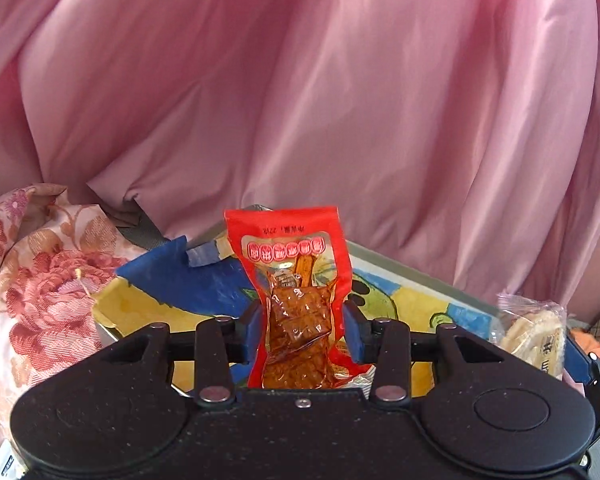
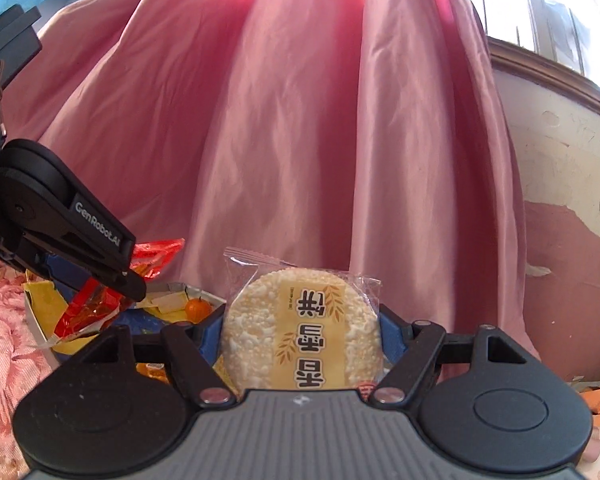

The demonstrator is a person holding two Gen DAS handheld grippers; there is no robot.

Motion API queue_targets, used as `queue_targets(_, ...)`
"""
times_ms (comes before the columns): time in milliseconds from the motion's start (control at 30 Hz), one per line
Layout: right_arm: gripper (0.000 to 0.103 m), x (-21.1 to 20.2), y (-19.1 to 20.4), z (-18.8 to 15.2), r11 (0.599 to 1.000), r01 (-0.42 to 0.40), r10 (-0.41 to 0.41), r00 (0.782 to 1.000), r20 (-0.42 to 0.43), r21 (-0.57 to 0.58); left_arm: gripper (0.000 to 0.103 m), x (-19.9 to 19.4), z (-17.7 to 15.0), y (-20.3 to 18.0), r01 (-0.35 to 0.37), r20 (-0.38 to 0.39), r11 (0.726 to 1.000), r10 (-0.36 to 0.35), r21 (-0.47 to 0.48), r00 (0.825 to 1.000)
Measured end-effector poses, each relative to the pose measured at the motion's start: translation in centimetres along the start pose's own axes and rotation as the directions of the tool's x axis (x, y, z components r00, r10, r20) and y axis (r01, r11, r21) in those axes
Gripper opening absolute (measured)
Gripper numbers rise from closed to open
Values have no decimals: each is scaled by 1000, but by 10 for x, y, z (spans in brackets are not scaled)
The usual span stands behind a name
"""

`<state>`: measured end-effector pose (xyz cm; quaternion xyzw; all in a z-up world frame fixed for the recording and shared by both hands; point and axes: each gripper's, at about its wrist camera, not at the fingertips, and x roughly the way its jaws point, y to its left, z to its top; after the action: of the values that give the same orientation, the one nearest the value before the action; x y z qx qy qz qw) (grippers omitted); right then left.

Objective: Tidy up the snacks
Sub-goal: 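Lower both snacks into the tray and open both grippers, then withdraw both open grippers from the tray back over the remaining snacks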

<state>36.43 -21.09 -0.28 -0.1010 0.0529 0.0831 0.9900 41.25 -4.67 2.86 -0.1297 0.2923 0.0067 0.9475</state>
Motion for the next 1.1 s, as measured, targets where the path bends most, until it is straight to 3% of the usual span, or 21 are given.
queue_targets(167, 79, 5, 7, -3, 999, -20, 19, 999, -32, -29, 46, 11, -4, -2, -9, -21, 1000, 9, 11, 1000)
queue_targets(467, 97, -1, 5, 0, 999, -34, 34, 999, -27, -12, 63, 11, -9, 3, -7, -42, 999, 4, -53, 999)
queue_targets(667, 103, -16, 7, 4, 1000, -9, 9, 1000, -2, -14, 84, -14, -6, 5, 26, 45, 996, -22, -90, 999)
queue_targets(867, 103, -44, 6, 15, 1000, 17, -18, 999, 30, 23, 91, -54, -5, 10, 53, 129, 992, -38, -113, 991)
queue_targets(1100, 103, -92, 14, 28, 995, 38, -48, 994, 100, 94, 97, -109, -19, 21, 14, 217, 999, -3, -51, 976)
